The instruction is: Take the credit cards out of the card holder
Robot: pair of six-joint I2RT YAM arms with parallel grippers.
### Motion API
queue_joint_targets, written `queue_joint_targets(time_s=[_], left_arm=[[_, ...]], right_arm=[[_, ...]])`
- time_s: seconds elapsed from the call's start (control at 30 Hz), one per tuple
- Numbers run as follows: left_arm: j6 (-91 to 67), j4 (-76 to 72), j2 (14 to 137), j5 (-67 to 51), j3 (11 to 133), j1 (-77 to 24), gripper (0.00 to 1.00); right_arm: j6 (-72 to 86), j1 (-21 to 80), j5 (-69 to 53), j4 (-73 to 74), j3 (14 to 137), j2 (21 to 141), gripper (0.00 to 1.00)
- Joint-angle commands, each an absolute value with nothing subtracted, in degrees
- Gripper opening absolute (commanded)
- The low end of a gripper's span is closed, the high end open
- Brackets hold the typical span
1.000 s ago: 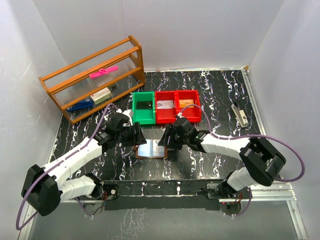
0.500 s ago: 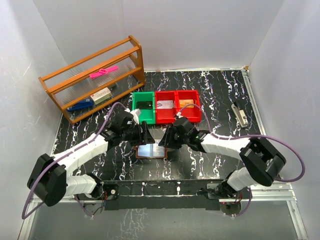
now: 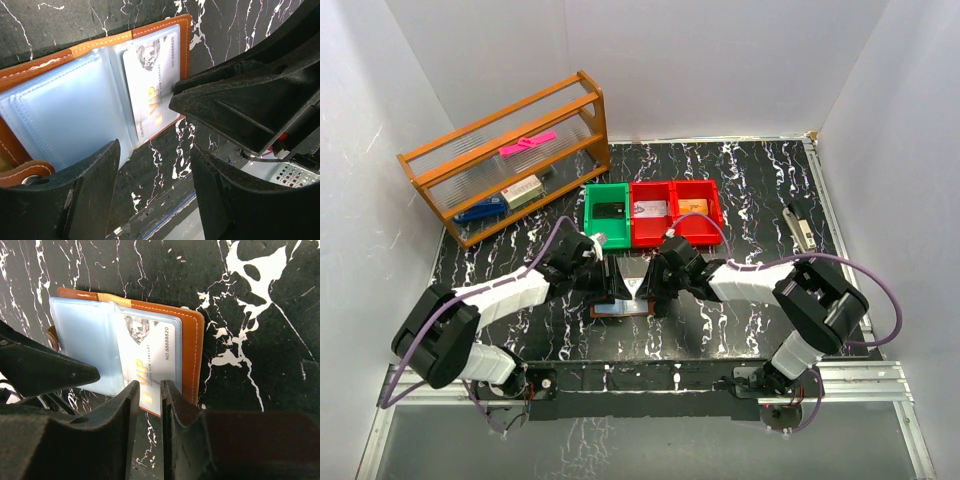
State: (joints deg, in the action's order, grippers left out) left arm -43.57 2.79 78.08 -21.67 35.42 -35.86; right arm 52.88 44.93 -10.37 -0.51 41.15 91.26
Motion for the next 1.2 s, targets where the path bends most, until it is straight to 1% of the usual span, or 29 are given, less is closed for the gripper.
queue_joint_targets(time_s=[0.0,0.1,0.23,0.43,0.67,0.8,1.03,1.17], left_arm=[[-43.95,0.02,79.21,-23.28,34.66,-36.1,0.56],[-43.69,-0.24,80.51,-22.89,34.46,-36.04,0.54],[-44.13,-1.46,81.05,-21.7,33.32,-36.05,0.48],[-44.49,-2.82,82.54,-20.7,32.5,-36.06,0.4],[-44.39,-3.17,81.53,-20.43,31.99,-36.05,0.38],[-44.49,-3.92,81.81,-20.39,31.86,-36.13,0.38],[-49.57,-10.59,82.39,-18.48,27.88,-36.05,0.37],[-51.5,-15.27,82.68,-18.75,26.33,-36.05,0.34]], right_arm=[[53.73,44.79,-9.57,-2.12,38.74,90.41,0.23],[53.82,44.77,-9.65,-2.41,38.35,88.91,0.23],[53.55,44.75,-10.42,-3.12,38.81,86.05,0.25],[52.02,44.74,-8.21,0.68,41.81,84.48,0.26],[52.13,44.7,-10.14,-0.46,42.53,87.23,0.26],[52.37,44.66,-7.79,0.82,42.77,89.18,0.26],[53.11,44.67,-9.92,-1.58,40.41,91.84,0.24],[54.95,44.72,-10.82,-4.41,37.8,91.28,0.24]])
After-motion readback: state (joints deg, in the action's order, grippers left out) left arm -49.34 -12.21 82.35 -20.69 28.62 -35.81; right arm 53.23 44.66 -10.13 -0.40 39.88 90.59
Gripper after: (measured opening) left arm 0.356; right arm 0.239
